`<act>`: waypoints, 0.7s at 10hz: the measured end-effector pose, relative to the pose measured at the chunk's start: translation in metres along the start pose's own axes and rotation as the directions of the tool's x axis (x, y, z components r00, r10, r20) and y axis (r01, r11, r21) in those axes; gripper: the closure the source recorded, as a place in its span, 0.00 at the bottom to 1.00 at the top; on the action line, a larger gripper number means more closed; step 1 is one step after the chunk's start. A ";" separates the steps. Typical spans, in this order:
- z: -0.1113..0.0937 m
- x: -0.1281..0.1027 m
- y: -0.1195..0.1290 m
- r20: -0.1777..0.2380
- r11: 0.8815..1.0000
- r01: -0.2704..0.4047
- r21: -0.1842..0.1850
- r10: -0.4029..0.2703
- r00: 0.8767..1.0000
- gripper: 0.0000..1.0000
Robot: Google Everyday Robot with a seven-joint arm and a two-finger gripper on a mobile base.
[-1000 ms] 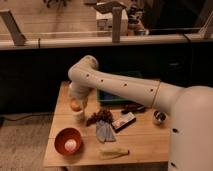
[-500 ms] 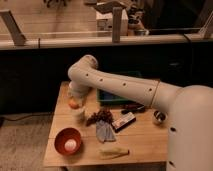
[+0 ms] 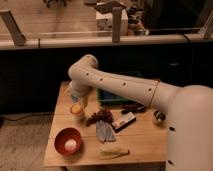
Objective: Place apple in paper cup
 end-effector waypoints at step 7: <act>-0.001 0.002 -0.001 0.046 1.000 0.005 0.012 -0.005 0.999 0.20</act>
